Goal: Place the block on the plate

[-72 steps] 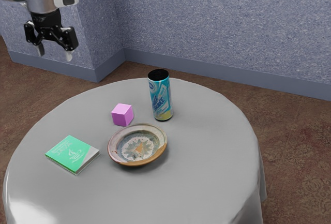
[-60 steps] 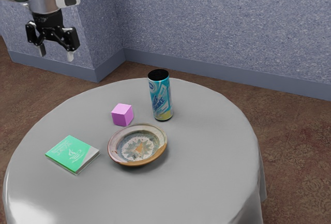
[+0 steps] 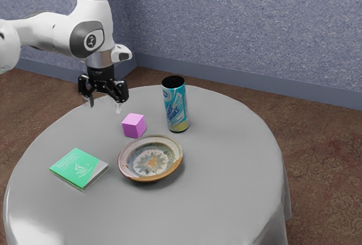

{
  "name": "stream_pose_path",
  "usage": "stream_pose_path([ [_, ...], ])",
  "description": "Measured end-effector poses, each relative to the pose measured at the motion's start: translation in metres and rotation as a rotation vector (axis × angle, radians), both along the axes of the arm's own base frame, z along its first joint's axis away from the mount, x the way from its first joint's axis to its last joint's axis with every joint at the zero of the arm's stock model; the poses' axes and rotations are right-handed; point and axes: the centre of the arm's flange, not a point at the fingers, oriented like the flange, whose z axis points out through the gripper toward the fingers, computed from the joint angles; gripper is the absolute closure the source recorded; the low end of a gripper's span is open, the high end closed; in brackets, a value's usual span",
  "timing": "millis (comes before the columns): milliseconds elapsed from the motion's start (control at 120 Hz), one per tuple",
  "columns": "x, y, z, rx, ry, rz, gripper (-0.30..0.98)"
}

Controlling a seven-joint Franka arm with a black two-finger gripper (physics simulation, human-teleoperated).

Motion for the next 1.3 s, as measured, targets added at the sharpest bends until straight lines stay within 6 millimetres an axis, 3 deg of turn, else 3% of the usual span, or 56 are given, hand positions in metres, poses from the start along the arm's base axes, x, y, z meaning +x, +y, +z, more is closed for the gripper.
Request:
stream_pose_path([
  [150,0.023,-0.007,-0.051,-0.019,-0.012,0.015,0.00],
  [317,0.041,0.010,-0.095,-0.007,-0.033,0.034,0.00],
  [425,0.056,0.019,-0.113,-0.006,-0.053,0.034,0.00],
  [842,0.113,0.040,-0.148,-0.025,-0.150,-0.027,0.00],
  [1300,0.136,0.059,-0.176,-0.047,-0.168,-0.062,0.00],
])
